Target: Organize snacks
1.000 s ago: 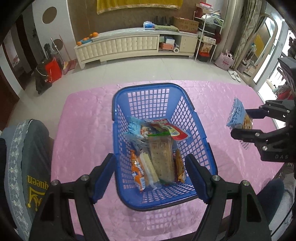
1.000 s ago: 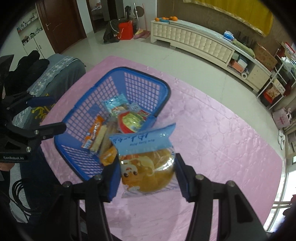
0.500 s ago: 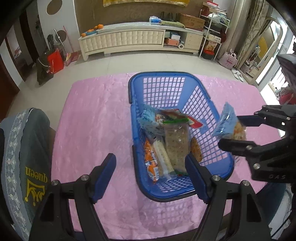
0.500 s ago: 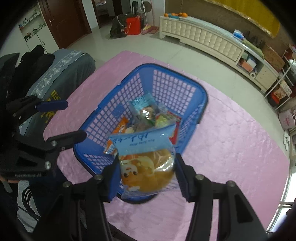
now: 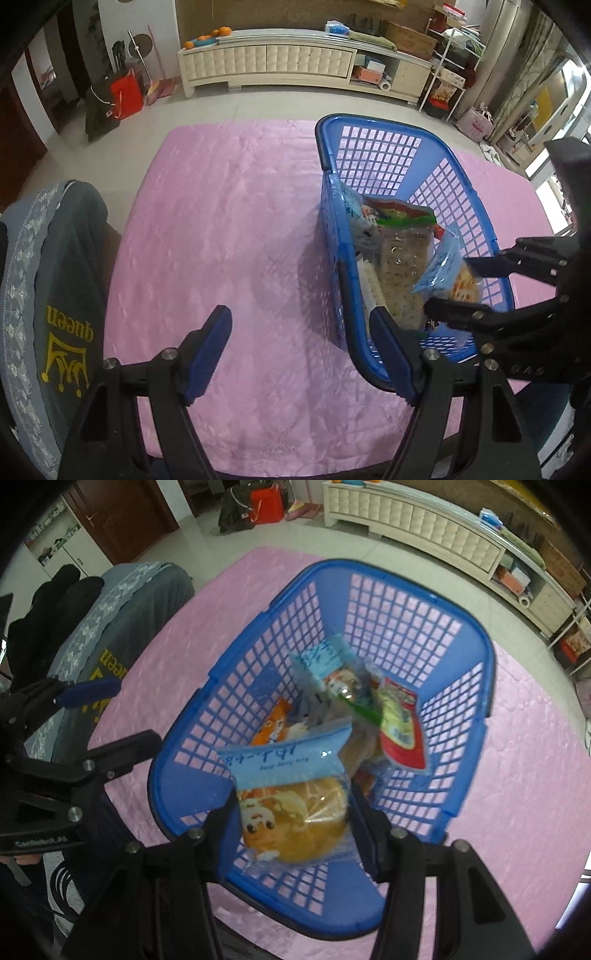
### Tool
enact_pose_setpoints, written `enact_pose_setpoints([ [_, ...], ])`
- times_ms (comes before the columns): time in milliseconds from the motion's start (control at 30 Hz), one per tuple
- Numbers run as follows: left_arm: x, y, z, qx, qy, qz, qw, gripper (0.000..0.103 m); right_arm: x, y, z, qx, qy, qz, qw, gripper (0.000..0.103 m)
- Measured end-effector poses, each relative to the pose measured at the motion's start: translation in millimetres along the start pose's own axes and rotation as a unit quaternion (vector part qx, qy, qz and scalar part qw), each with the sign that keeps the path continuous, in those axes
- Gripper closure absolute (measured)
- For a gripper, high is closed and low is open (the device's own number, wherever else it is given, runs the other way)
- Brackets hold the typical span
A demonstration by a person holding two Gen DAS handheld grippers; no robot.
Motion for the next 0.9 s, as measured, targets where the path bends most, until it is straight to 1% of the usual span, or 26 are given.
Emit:
enact_pose_setpoints([
  [67,-1,-4,-3,-0.004,0.002,-0.002,1.0000,0.028,-2,0,-5,-0.005,-0.002,-0.002,1.000,0.044],
  [167,1,-7,-4,-0.005,0.001,-0.005,1.0000,0.028,-6,-5,-13,-0.021,0.013,-0.007,1.000,0.044],
  [300,2,-10,-2,-0.005,-0.007,-0.002,1.0000,0.028,-2,-7,-10,-0.021,0.000,-0.009,1.000,0.042],
  [433,8,-14,5,0.007,-0.006,-0.009,0.9999,0.028,-4,-13,7,0.005,0.024,-0.021,0.999,0.042],
  [567,14,-19,20,0.042,-0.007,-0.006,0.9991,0.028,1,-30,24,0.030,0.009,-0.022,0.999,0.042],
  [667,22,-23,31,0.058,-0.026,0.003,0.9980,0.028,9,-45,42,0.066,0.011,-0.042,0.997,0.042],
  [767,33,-30,43,0.081,-0.031,0.000,0.9962,0.028,11,-58,64,0.110,0.017,-0.069,0.991,0.042],
  [833,41,-34,54,0.108,-0.028,-0.002,0.9937,0.028,13,-71,80,0.142,0.006,-0.077,0.987,0.042],
  [900,50,-37,65,0.136,-0.024,-0.004,0.9904,0.028,15,-78,90,0.162,-0.013,-0.077,0.984,0.042],
])
Point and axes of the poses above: each gripper's, at about its wrist camera, not at the fingertips, and z roughly against the way its jaws point, x to its right, y to its top, the point moved 10 cm from there along -z, roughly the way its jaws point, and after that the axes turned 8 degrees about z, right-handed, at the moved point
